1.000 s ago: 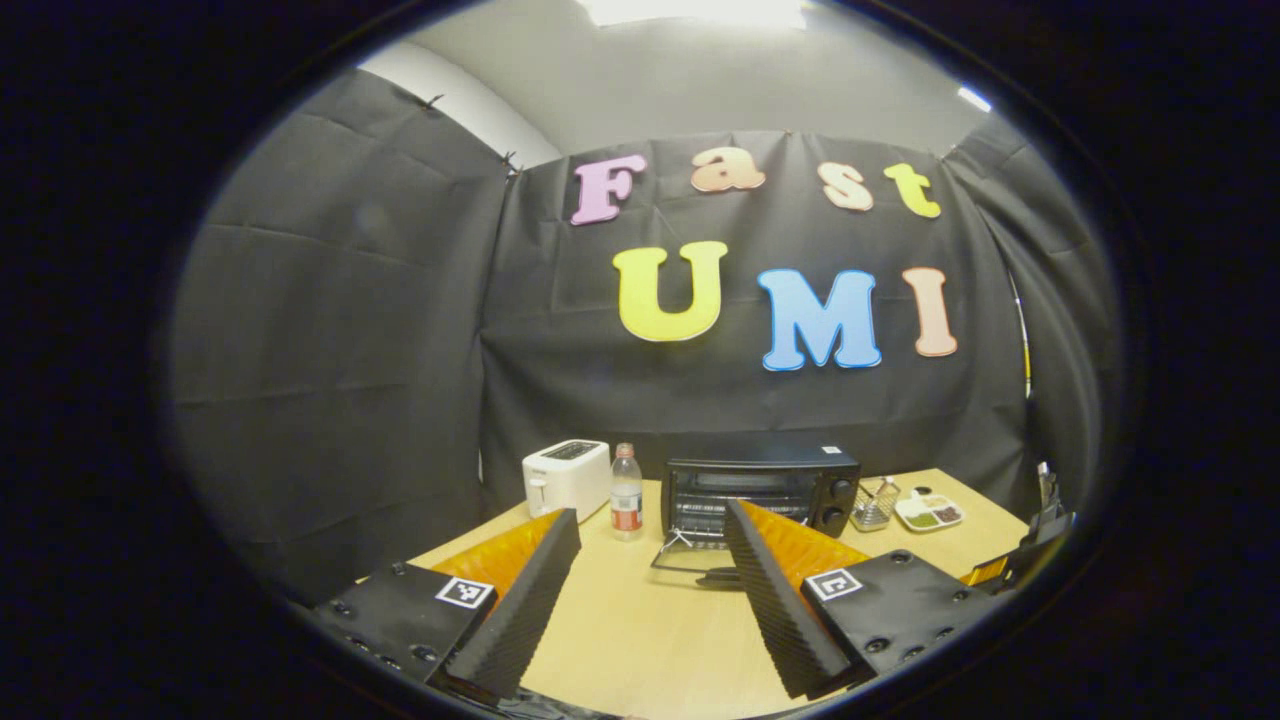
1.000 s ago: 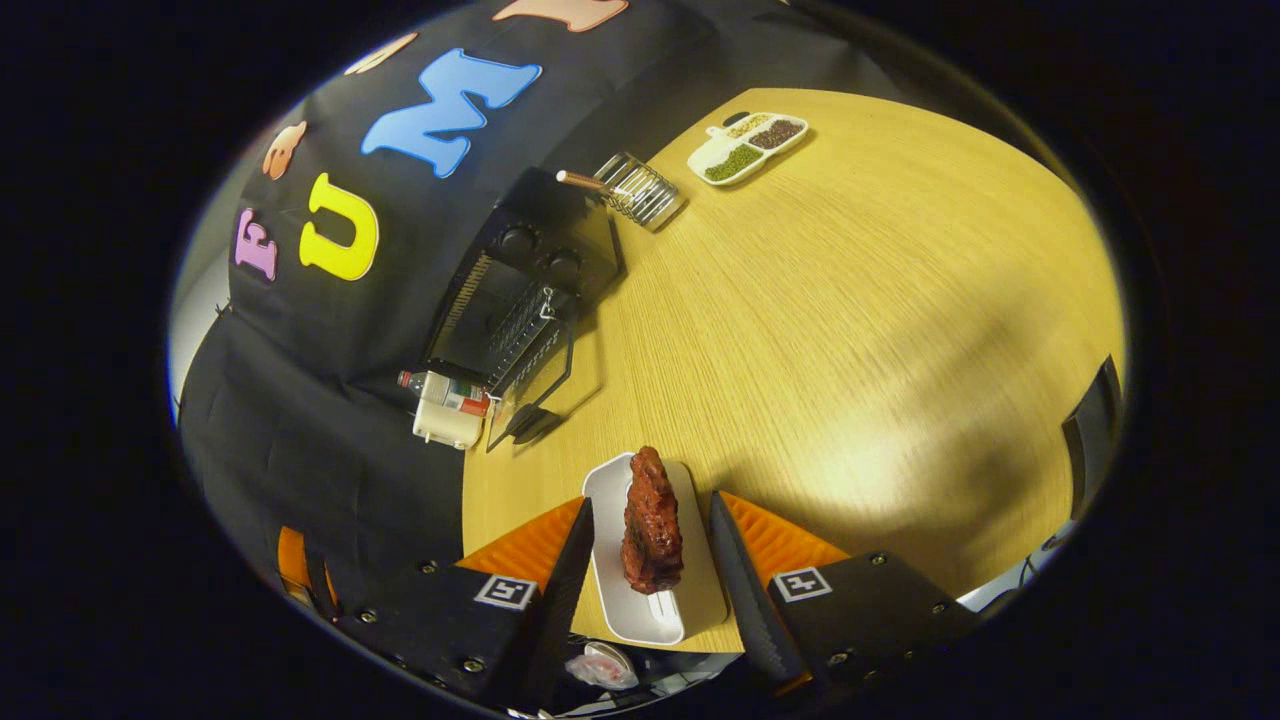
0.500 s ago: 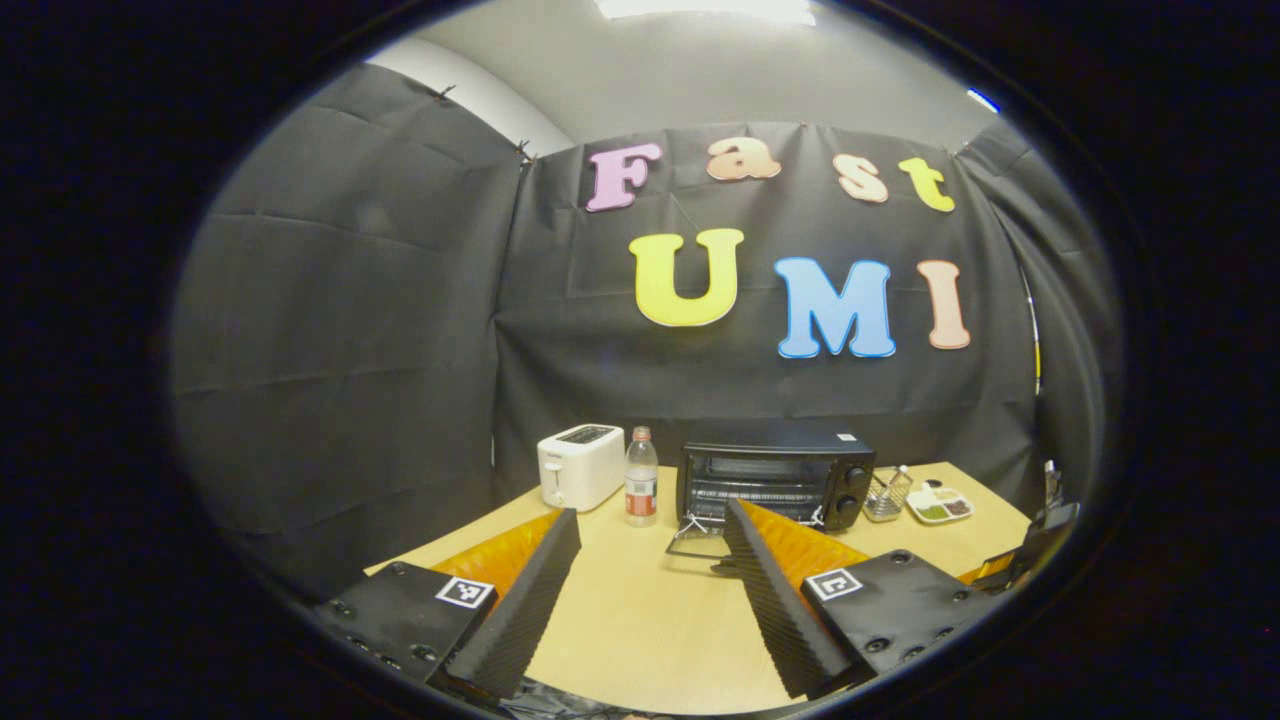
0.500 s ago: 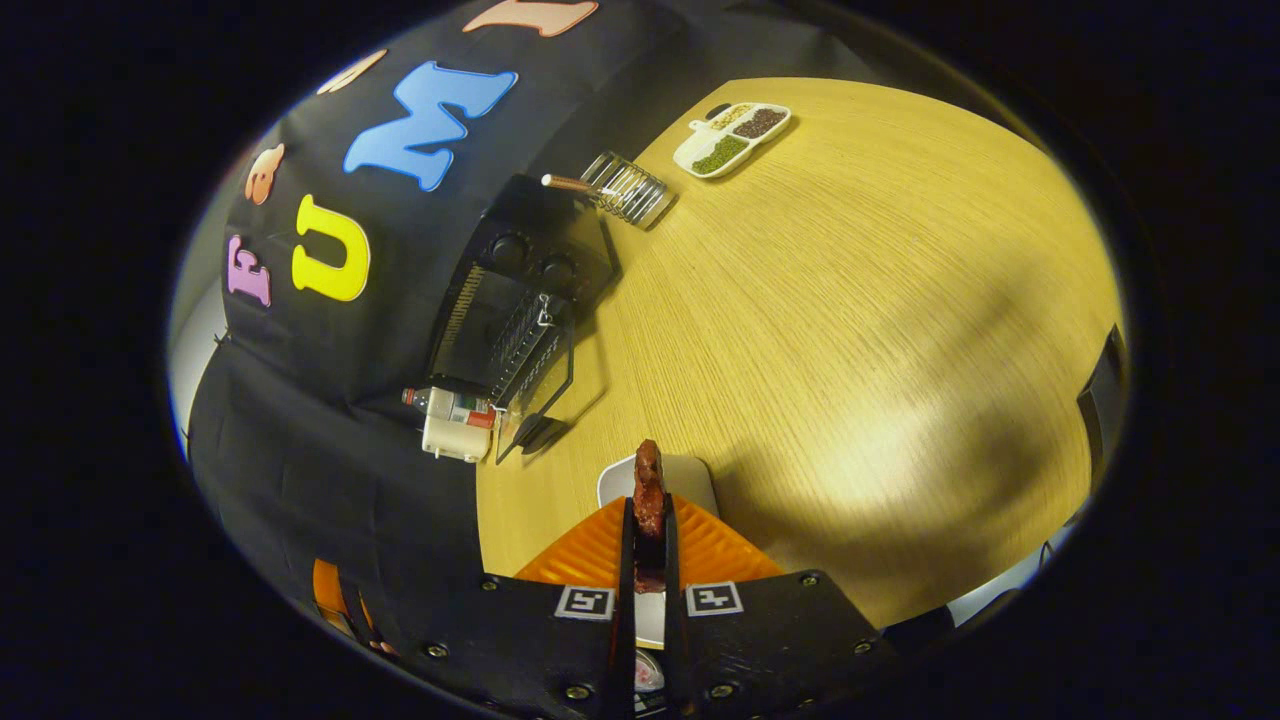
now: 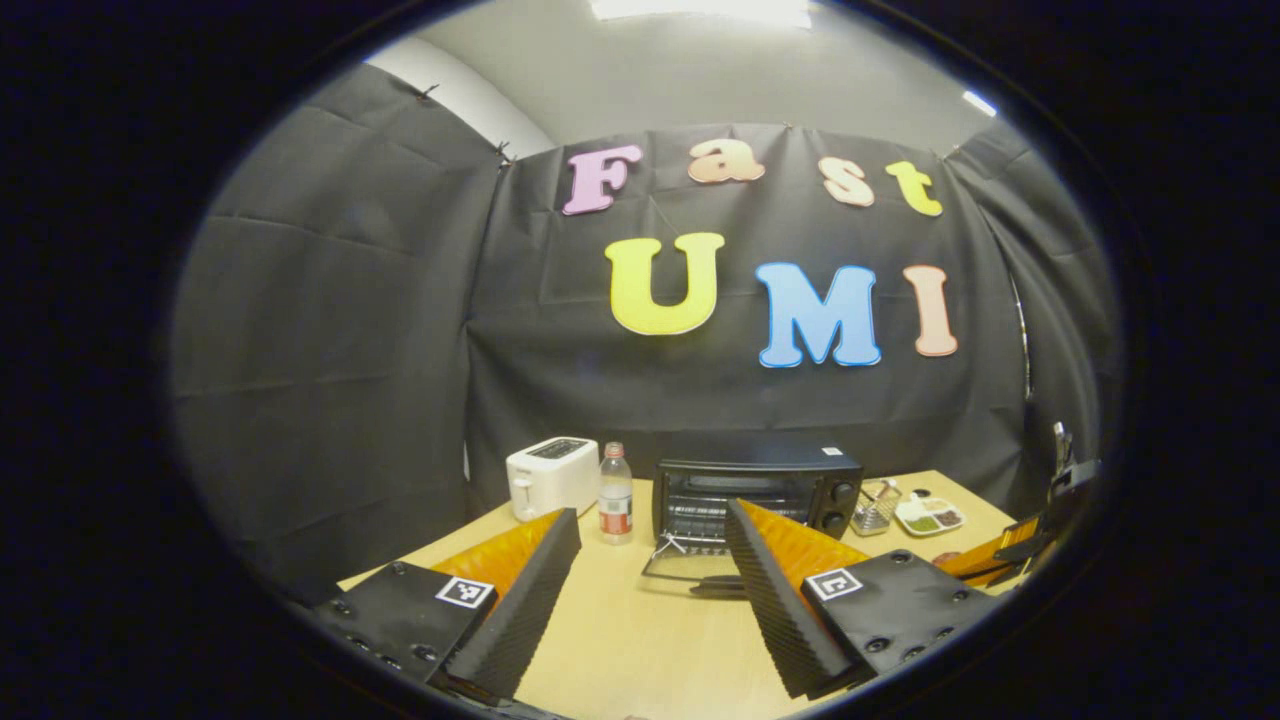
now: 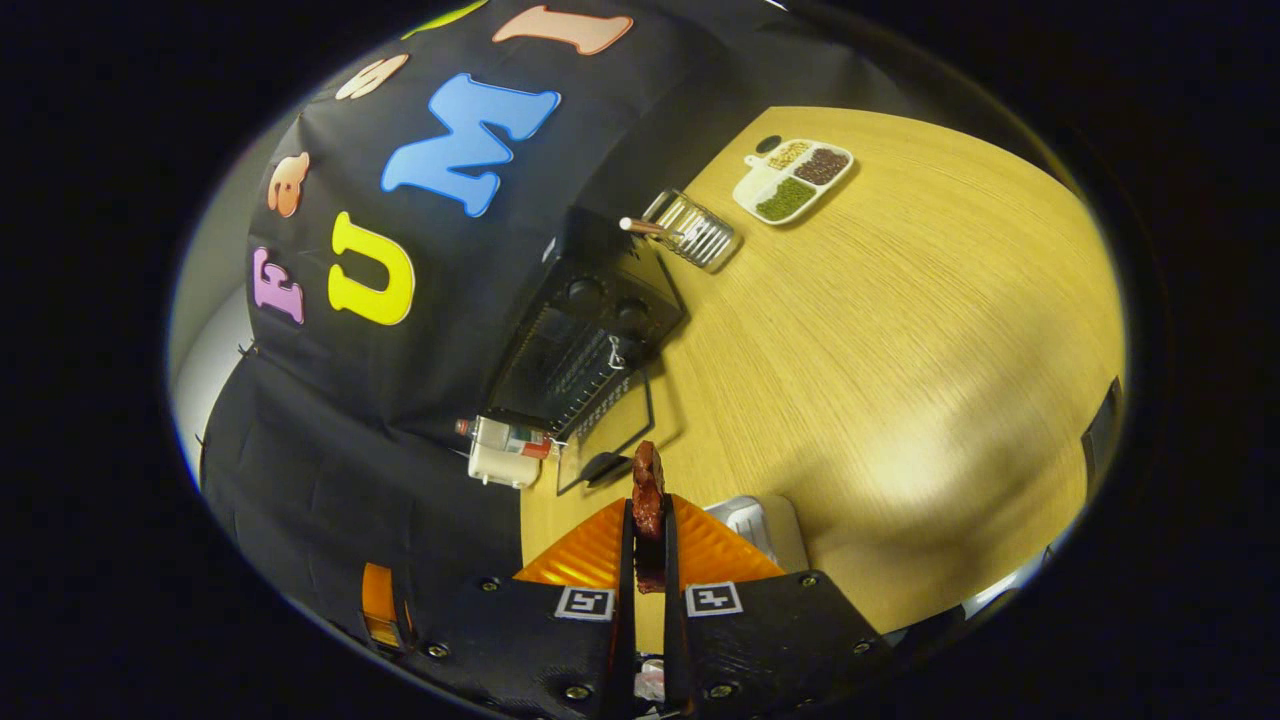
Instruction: Open the electric oven with the left hand, put the food in, and close the electric oven.
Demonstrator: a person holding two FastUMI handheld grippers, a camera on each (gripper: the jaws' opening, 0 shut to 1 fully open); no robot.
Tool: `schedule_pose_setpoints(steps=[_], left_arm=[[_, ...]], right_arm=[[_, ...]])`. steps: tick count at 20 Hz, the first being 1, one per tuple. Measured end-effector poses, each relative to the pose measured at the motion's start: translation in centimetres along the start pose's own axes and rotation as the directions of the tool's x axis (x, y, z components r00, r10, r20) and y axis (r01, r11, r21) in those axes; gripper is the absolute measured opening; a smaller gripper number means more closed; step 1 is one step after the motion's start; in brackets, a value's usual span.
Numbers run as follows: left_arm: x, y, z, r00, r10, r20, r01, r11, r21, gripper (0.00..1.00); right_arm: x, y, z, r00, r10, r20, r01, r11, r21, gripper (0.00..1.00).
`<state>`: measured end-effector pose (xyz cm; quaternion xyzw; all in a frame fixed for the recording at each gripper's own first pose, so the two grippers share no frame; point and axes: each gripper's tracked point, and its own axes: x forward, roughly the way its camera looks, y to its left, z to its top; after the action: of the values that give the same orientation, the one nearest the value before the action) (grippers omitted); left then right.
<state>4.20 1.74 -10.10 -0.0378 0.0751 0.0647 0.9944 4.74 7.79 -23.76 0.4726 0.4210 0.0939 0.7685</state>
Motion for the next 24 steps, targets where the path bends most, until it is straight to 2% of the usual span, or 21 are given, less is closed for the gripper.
schedule_pose_setpoints(steps=[3,4,9,15,24], left_arm=[[2.2,-0.1,0.4,1.000,-0.018,0.007,0.018,1.000,-0.009,1.00],[2.8,0.0,0.3,1.000,-0.022,0.006,0.022,1.000,-0.011,0.98],[5.7,1.8,0.3,1.000,-0.021,-0.004,0.021,1.000,-0.005,0.98],[9.5,4.4,0.6,1.000,-0.013,-0.009,0.013,1.000,0.009,1.00],[14.2,8.0,0.4,1.000,-0.013,-0.024,0.014,0.999,0.036,1.00]], right_arm=[[1.6,2.5,0.8,0.999,0.035,0.024,-0.035,0.999,-0.013,0.12],[2.4,3.2,1.1,0.999,0.044,0.030,-0.044,0.999,-0.012,0.11],[6.0,6.1,1.9,0.994,0.081,0.070,-0.081,0.997,-0.005,0.12],[11.2,8.0,2.6,0.990,0.069,0.119,-0.068,0.998,-0.013,0.11],[19.2,11.5,4.3,0.970,0.117,0.212,-0.119,0.993,-0.003,0.12]])
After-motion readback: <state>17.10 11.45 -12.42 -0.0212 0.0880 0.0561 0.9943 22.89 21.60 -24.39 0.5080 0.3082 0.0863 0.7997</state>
